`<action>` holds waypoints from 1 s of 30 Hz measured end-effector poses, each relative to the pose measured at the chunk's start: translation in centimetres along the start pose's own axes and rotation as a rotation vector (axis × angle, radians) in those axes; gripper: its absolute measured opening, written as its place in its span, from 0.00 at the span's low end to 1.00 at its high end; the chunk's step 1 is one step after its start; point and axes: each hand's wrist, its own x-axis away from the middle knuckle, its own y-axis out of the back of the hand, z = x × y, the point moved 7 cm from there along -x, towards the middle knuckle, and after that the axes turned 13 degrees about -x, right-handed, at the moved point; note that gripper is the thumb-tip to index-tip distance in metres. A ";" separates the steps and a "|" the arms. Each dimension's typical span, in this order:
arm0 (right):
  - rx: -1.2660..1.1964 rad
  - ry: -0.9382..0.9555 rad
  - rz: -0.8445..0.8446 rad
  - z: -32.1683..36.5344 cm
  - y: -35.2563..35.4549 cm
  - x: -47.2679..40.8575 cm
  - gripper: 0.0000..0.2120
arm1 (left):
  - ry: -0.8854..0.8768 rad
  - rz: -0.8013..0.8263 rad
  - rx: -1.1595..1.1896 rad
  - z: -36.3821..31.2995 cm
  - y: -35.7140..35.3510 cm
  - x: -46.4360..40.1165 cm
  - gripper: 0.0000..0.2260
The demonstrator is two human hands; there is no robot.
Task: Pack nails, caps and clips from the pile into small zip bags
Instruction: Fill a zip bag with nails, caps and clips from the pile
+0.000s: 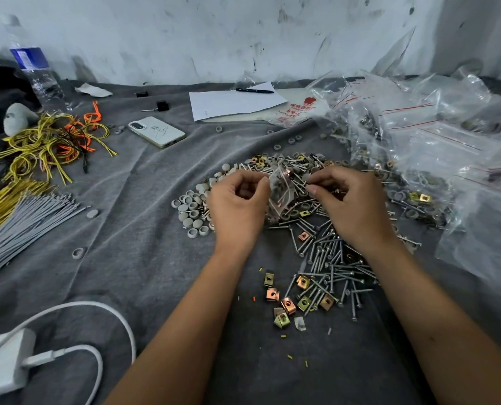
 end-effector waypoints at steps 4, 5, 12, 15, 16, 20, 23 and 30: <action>-0.011 0.148 0.003 1.9 -0.3 0.5 0.09 | -0.070 0.068 -0.045 -0.5 -0.7 0.3 0.05; -0.004 0.166 0.020 2.2 -0.5 0.5 0.08 | -0.084 0.078 -0.052 -0.6 -0.9 0.4 0.05; 0.177 0.316 0.157 3.0 -3.0 1.1 0.13 | -0.125 0.104 -0.058 -1.0 -1.1 0.8 0.04; 0.112 0.355 0.102 3.3 -2.5 1.1 0.06 | -0.105 0.061 -0.028 -0.9 -0.7 0.6 0.04; 0.101 0.371 0.081 3.4 -2.2 1.0 0.04 | -0.093 0.045 0.004 -0.8 -0.5 0.5 0.04; 0.120 0.275 0.177 3.0 -2.9 1.2 0.19 | -0.052 -0.001 0.122 -0.3 0.0 0.2 0.03; 0.127 0.192 0.299 2.8 -4.1 1.8 0.21 | -0.055 -0.027 0.157 -0.3 0.3 0.0 0.05; 0.090 0.271 0.182 3.3 -3.6 1.4 0.04 | -0.069 -0.067 0.238 -0.5 0.7 -0.2 0.05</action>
